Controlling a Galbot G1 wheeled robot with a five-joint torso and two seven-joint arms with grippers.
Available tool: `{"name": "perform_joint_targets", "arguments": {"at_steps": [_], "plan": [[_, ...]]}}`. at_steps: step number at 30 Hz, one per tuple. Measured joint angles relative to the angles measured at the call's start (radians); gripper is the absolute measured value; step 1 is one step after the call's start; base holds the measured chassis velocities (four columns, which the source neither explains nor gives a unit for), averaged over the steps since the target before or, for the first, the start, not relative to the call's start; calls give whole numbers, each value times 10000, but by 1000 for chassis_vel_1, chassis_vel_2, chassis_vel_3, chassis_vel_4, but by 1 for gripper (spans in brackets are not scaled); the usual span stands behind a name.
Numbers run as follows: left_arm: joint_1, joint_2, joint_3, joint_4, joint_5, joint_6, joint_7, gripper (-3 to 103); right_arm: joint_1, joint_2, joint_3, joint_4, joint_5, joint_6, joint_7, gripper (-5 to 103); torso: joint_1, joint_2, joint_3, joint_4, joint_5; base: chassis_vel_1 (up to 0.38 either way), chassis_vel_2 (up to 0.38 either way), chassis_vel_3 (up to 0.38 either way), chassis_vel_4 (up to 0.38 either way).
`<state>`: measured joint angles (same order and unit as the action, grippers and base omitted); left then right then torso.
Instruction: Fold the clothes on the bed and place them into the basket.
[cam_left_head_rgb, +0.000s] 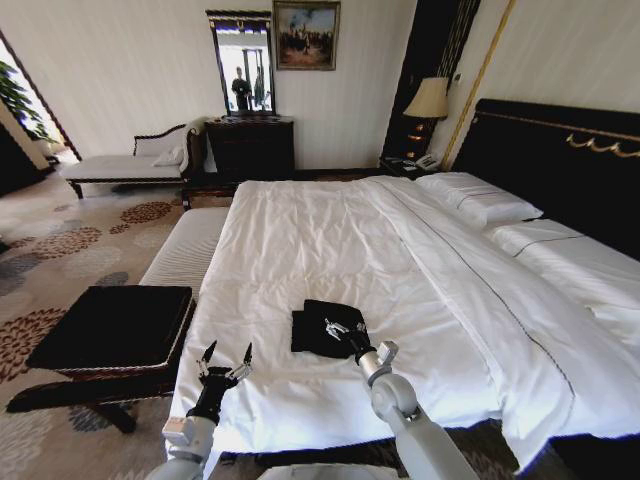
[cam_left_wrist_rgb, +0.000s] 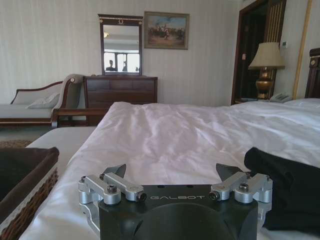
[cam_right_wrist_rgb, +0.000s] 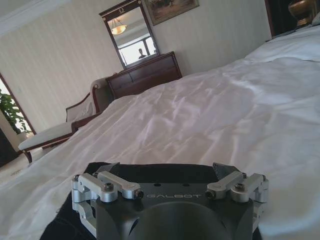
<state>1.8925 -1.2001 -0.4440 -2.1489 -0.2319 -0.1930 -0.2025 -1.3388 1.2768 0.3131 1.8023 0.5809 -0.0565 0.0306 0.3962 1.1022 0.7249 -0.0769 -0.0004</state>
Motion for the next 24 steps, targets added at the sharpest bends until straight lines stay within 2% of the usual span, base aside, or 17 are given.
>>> {"name": "perform_joint_targets", "arguments": {"at_steps": [3, 4, 7, 12, 14, 15, 16, 19, 20, 23, 24], "plan": [[-24, -113, -50, 66, 177, 46, -1, 100, -101, -7, 172, 31, -50, 15, 21, 100, -2, 1, -2, -2, 9, 0, 0, 0, 0], [-274, -105, -36, 194, 221, 103, 6, 100, -213, -2, 383, 80, -31, 18, 97, 100, -3, 1, -3, -10, 4, 0, 0, 0, 0], [-638, -47, 91, 260, 178, 215, 47, 100, -292, -9, 537, 104, 12, 8, 153, 100, -2, 0, -2, -12, 4, 0, 0, 0, 0], [-1535, 382, 638, 209, -703, 830, 55, 100, -347, -58, 815, 35, 341, -238, 345, 100, 1, 0, -1, -6, 2, 0, 0, 0, 0], [-2362, 954, 1132, 172, -2069, 1488, 77, 100, -395, -115, 1015, -79, 663, -452, 443, 100, 0, 0, -1, -12, 6, 0, 0, 0, 0], [-2556, 1092, 1249, 162, -2509, 1700, 79, 100, -411, -139, 1053, -97, 696, -494, 449, 100, 0, 0, -1, -12, 5, 0, 0, 0, 0], [-2556, 1092, 1249, 162, -2509, 1700, 79, 100, -411, -139, 1053, -97, 696, -494, 449, 100, 0, 0, -1, -12, 5, 0, 0, 0, 0], [-3571, 1808, 1756, 83, -5408, 2820, -114, 100, -502, -248, 1217, -216, 707, -647, 458, 100, 1, -1, -1, -12, 5, 0, 0, 0, 0], [-3571, 1808, 1756, 83, -5408, 2820, -114, 100, -502, -248, 1217, -216, 707, -647, 458, 100, 1, -1, -1, -12, 5, 0, 0, 0, 0], [-3948, 2051, 1940, 82, -7232, 3449, -396, 100, -429, -335, 1191, -414, 750, -756, 481, 100, 1, -1, -1, -12, 4, 0, 0, 0, 0], [-3995, 2068, 2009, 199, -7662, 3579, -442, 100, -384, -345, 1134, -482, 766, -797, 481, 100, 1, -1, 0, -4, 8, 0, 0, 0, 0]]}}
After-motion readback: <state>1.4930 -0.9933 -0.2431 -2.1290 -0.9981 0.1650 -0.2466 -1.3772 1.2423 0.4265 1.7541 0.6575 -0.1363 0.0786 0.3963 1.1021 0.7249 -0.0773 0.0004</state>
